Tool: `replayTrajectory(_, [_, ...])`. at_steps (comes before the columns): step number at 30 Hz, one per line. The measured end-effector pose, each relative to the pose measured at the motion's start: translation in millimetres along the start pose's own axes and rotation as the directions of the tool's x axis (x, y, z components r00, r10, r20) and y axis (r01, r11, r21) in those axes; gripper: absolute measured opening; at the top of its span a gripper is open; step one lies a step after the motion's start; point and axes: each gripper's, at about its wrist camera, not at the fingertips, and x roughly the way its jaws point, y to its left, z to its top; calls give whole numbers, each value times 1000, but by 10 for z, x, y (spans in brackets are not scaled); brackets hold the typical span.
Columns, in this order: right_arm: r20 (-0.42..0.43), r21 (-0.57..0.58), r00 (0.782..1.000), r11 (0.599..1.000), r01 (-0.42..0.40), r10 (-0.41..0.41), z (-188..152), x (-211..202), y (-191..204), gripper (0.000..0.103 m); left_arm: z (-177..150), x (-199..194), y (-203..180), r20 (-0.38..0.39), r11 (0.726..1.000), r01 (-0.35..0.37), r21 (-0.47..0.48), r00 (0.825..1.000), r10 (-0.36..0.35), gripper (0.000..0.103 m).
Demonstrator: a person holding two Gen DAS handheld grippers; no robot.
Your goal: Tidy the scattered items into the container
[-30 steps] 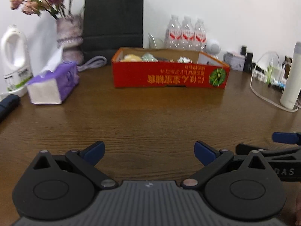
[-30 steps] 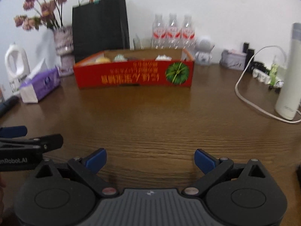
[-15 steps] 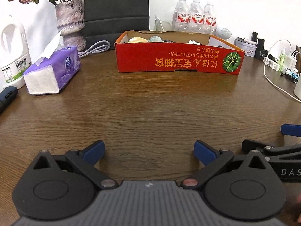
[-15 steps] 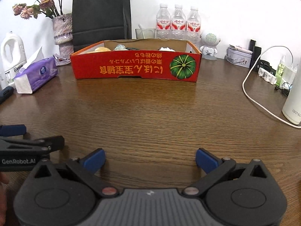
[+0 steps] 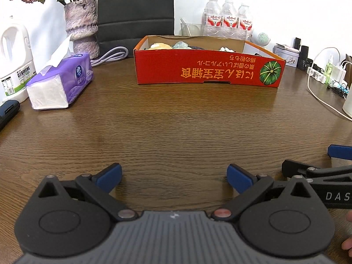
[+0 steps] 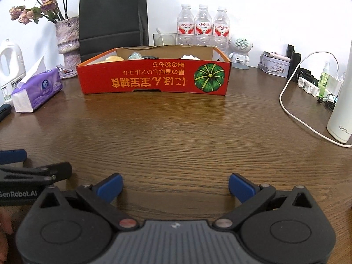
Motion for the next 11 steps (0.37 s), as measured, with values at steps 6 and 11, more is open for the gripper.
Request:
replayTrajectory(6, [0, 1, 1000, 1000, 2, -2, 2, -3, -8, 103, 0, 1, 1, 0, 1000, 0, 0, 1000, 0, 103])
replayTrajectory(11, [0, 1, 1000, 1000, 1, -1, 2, -3, -9, 103, 1, 2, -2, 0, 1000, 0, -1, 1000, 0, 103])
